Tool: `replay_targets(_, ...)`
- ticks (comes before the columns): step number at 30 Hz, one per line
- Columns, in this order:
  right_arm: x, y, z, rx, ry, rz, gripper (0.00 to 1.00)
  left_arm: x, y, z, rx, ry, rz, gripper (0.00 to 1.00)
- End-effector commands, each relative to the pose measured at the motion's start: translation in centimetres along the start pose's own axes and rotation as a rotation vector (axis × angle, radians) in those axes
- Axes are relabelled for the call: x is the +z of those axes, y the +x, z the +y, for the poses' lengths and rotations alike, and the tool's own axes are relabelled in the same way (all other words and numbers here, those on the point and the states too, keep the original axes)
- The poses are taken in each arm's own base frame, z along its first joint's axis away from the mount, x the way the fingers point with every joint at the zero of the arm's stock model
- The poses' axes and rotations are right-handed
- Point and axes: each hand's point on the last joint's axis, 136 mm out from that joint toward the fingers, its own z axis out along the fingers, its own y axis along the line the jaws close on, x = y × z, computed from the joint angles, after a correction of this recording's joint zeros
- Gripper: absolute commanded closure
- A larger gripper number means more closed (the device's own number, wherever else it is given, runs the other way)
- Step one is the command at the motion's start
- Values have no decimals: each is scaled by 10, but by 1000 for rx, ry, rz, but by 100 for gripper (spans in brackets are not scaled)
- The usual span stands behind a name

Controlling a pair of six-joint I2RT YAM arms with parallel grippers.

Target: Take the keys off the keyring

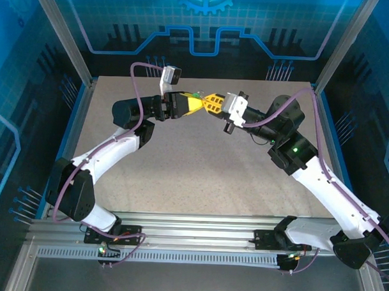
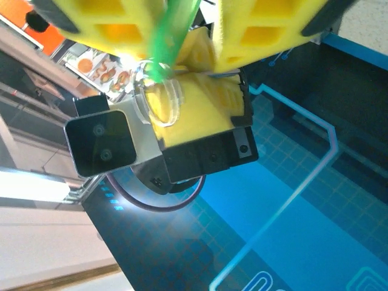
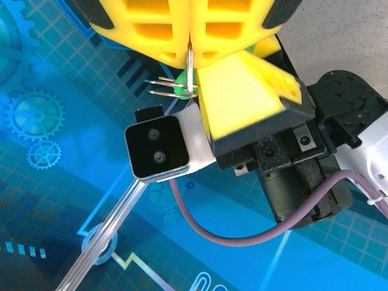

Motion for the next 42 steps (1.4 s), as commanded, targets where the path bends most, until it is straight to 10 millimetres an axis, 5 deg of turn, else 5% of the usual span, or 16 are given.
replay_targets(1,4,27,27,101,-131,74,100,3,0,-19,71,42,-16,56)
replay_targets(11,-7,14,20,190,-161,11,100,-15,-5,-22,110,5,-66,33)
replay_targets(22,-14,10,22,204,-197,-17,100,-47,-17,-7,125,-94,-145,32)
replay_targets(42,-11,17,24,241,-255,-32,100,-17,1,-8,61,-23,57,37)
